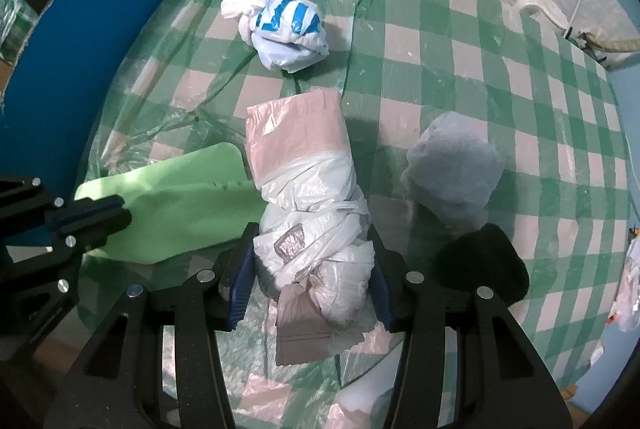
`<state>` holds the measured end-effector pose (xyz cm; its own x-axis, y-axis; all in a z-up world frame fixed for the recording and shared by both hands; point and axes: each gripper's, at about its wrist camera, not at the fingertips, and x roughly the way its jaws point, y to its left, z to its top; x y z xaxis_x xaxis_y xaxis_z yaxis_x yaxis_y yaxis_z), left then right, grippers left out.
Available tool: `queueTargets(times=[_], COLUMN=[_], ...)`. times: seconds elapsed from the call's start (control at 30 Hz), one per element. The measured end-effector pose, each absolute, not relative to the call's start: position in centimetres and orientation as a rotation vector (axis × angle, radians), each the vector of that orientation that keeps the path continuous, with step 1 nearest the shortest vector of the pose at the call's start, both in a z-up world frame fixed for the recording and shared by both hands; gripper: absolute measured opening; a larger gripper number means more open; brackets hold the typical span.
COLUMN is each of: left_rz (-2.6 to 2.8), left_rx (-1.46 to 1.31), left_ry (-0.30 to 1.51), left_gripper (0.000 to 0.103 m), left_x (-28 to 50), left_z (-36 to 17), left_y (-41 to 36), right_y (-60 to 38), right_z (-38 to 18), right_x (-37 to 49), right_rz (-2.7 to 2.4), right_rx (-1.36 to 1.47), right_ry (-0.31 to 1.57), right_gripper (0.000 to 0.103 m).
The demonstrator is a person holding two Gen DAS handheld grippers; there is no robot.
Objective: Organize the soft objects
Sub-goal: 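Grasp the light green cloth with the left gripper and lift it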
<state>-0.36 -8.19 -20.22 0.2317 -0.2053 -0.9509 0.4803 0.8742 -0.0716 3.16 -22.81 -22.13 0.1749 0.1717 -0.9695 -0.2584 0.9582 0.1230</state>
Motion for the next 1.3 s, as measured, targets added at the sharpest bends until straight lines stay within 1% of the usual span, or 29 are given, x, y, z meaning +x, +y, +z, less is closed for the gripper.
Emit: queueTargets(times=[0.3, 0.5, 0.57, 0.6, 0.63, 0.67, 0.7, 0.73, 0.77, 0.83, 1.1, 1.3], left_rz=[-0.494, -0.498, -0.493, -0.492, -0.492, -0.487, -0.484, -0.483, -0.482, -0.486, -0.482, -0.476], left_rx=[0.256, 0.256, 0.266, 0.267, 0.269, 0.271, 0.270, 0.267, 0.269, 0.284, 0.363, 0.371], left_ry=[1.233, 1.276, 1.285, 1.285, 1.285, 1.284, 1.279, 1.269, 1.257, 1.244, 1.253, 1.264], left_gripper=[0.004, 0.006, 0.015, 0.018, 0.028, 0.043, 0.051, 0.063, 0.070, 0.072, 0.072, 0.072], left_x=[-0.5, -0.4, -0.4, -0.3, -0.3, -0.2, -0.2, -0.1, -0.1, -0.1, 0.4, 0.5], left_z=[-19.6, -20.7, -21.0, -21.1, -21.2, -21.2, -21.1, -21.0, -20.8, -20.7, -22.0, -22.8], left_y=[-8.8, -9.1, -9.3, -9.4, -9.5, -9.6, -9.7, -9.7, -9.8, -10.0, -11.2, -11.3], right_y=[-24.0, -23.6, -23.8, -23.9, -24.0, -24.1, -24.1, -24.2, -24.2, -24.3, -24.8, -25.3], right_z=[-21.3, -21.0, -21.1, -21.2, -21.1, -21.2, -21.4, -21.5, -21.5, -21.6, -21.6, -21.8], right_x=[2.2, 2.8, 2.7, 2.6, 2.7, 2.6, 2.5, 2.5, 2.5, 2.6, 2.5, 2.5], right_rz=[0.304, 0.309, 0.311, 0.313, 0.313, 0.313, 0.313, 0.313, 0.314, 0.315, 0.320, 0.317], right_rx=[-0.049, -0.042, -0.038, -0.036, -0.034, -0.033, -0.031, -0.029, -0.027, -0.025, -0.006, 0.010], right_ry=[1.347, 1.348, 1.351, 1.353, 1.355, 1.357, 1.359, 1.360, 1.360, 1.360, 1.362, 1.365], right_gripper=[0.049, 0.049, 0.049, 0.049, 0.049, 0.049, 0.049, 0.049, 0.049, 0.049, 0.049, 0.049])
